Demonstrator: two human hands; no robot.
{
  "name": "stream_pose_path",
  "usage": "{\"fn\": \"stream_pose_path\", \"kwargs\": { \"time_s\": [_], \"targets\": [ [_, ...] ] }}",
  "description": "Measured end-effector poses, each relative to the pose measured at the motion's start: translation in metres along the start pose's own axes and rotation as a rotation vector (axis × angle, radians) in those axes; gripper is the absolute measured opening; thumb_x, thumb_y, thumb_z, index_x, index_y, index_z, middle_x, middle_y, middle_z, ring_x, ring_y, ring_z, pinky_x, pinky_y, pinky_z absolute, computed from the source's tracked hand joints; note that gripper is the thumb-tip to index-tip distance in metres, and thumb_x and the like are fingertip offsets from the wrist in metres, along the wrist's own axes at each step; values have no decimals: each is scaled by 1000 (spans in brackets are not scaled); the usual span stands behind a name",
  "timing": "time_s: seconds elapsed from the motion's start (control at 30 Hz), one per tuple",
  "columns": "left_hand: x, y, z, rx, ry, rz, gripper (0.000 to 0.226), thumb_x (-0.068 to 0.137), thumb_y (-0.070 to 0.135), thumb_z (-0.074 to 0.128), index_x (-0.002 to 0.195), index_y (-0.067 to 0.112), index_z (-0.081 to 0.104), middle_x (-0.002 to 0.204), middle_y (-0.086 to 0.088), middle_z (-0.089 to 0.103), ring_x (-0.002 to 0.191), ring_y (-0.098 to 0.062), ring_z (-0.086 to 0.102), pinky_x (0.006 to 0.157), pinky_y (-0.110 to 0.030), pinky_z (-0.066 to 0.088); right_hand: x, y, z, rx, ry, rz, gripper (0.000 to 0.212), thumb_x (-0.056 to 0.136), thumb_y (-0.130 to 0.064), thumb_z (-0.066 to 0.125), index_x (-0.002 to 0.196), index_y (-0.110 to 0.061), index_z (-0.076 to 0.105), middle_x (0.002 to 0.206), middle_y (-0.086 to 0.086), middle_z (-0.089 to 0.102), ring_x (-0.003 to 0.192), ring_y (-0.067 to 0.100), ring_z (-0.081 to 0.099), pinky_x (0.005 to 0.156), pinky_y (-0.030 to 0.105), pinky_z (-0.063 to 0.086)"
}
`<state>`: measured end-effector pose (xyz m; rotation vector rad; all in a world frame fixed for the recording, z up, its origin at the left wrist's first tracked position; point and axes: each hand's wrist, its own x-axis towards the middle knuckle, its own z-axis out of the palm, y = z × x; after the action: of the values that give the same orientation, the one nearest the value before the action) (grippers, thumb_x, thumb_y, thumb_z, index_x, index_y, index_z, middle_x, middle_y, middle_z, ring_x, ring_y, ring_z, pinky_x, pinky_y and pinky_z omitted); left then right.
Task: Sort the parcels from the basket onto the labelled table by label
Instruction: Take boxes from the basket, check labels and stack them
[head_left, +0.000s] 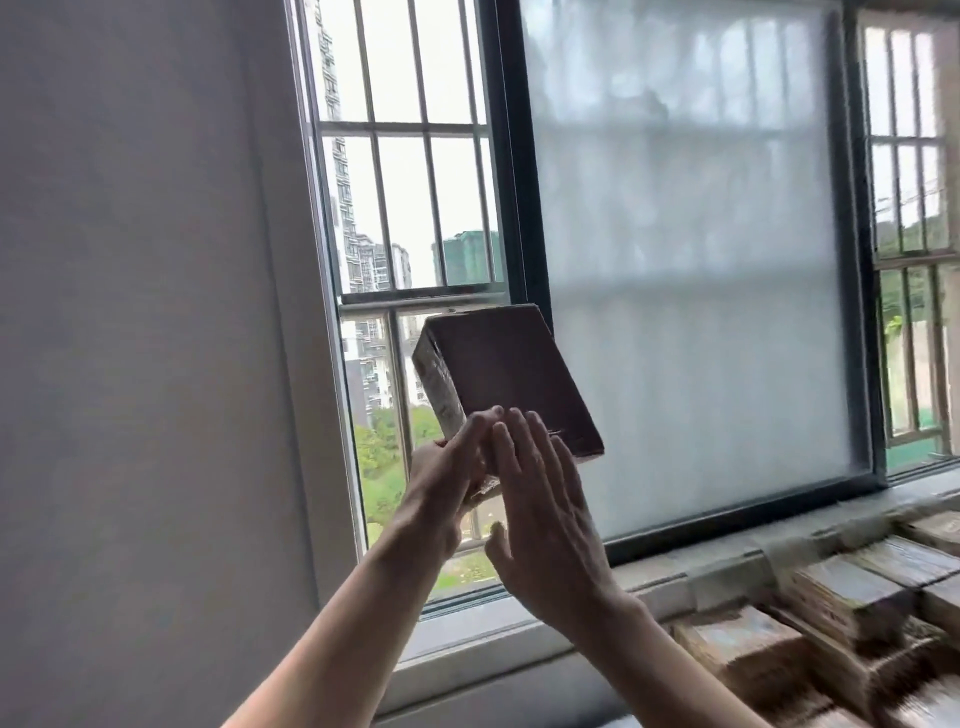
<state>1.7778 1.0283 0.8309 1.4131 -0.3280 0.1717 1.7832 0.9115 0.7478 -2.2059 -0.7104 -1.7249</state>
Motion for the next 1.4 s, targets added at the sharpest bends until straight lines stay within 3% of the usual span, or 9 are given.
{"fn": "stream_pose_path", "kwargs": {
  "time_s": [0.27,0.4,0.63,0.73,0.9,1.0,1.13,1.23,1.4],
  "targets": [
    [-16,-21,19,-40,-49,32,42,92,50,68,89,9,74,57,6,65,54,-7,64,69,-30,49,-12,26,24,-124,259,-15,81,84,-5,77,152,-8,35,148,21,47,139,38,48,113,55,42],
    [-12,-31,15,-14,-40,42,88,68,78,73,120,7,66,101,-10,79,93,-24,77,86,-44,61,-20,38,20,-34,313,53,84,77,-2,82,147,-8,36,146,20,45,135,36,50,113,48,42],
    [-8,-47,0,149,-79,41,65,83,67,64,120,13,62,114,-2,77,104,-11,74,91,-37,56,-18,50,1,486,324,442,77,75,-12,80,139,-15,37,130,8,55,115,24,60,94,45,55],
    [-2,-52,-18,150,-10,37,64,81,67,68,122,20,56,125,-5,69,111,-11,69,95,-35,55,-17,59,-20,858,299,750,78,60,-3,72,130,-20,43,119,4,63,108,15,65,84,24,57],
    [9,-42,-50,580,140,531,90,67,75,68,137,21,48,135,4,57,126,-8,54,108,-28,44,-19,89,-49,1172,-141,825,86,45,-15,76,128,-25,56,110,-1,76,104,14,70,72,26,57],
    [11,-33,-52,840,-143,580,112,64,86,67,154,29,32,155,14,38,141,2,35,115,-11,24,-9,100,-60,1121,-420,769,92,46,-11,70,134,-32,59,119,3,74,113,19,68,78,32,59],
    [5,-37,-35,1017,-480,437,122,72,66,80,163,35,4,160,11,32,145,-1,32,124,-32,27,16,92,-70,1036,-662,598,91,58,2,63,143,-26,55,123,2,72,117,24,67,85,36,59],
    [1,-42,-26,668,-625,301,98,82,17,88,156,27,25,139,10,57,125,-3,61,105,-23,50,28,89,-74,986,-704,531,92,58,0,65,146,-25,54,126,5,70,116,23,66,89,38,59],
    [3,-62,-21,723,-261,310,68,61,63,79,118,34,58,105,11,74,90,-1,70,82,-27,60,28,90,-69,705,-620,512,80,77,-17,68,151,-39,45,144,-6,57,135,2,50,103,18,43]
  ]
}}
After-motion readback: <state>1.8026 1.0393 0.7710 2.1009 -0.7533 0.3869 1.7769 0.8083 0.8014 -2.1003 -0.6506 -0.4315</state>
